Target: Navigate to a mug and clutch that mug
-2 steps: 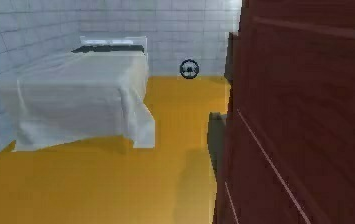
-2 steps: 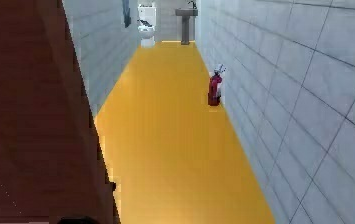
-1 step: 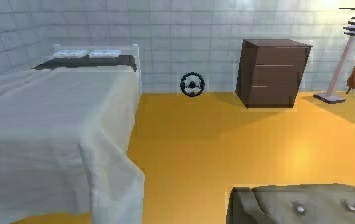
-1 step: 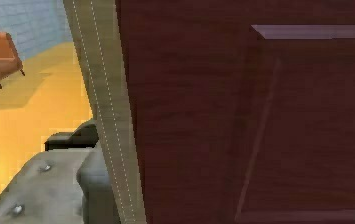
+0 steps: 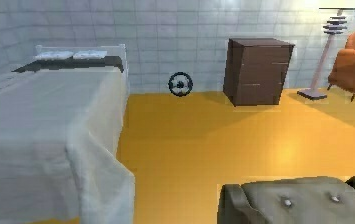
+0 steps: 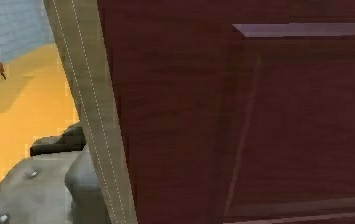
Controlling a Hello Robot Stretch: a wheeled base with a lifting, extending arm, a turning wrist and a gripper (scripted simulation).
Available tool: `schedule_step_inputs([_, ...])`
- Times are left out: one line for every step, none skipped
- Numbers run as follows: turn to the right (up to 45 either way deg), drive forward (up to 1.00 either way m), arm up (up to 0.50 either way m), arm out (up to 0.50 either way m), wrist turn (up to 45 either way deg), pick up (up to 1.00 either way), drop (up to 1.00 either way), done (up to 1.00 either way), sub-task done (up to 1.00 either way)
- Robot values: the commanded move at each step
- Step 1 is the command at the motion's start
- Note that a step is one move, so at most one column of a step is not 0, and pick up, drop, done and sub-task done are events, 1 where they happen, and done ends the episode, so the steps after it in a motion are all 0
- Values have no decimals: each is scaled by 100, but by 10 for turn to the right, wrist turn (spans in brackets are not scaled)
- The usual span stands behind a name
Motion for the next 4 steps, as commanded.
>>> schedule_step_inputs([0, 100, 0, 0, 0, 0, 0, 0, 0])
schedule_step_inputs([120, 0, 0, 0, 0, 0, 0, 0, 0])
schedule_step_inputs([0, 5, 0, 0, 0, 0, 0, 0, 0])
schedule_step_inputs([210, 0, 0, 0, 0, 0, 0, 0, 0])
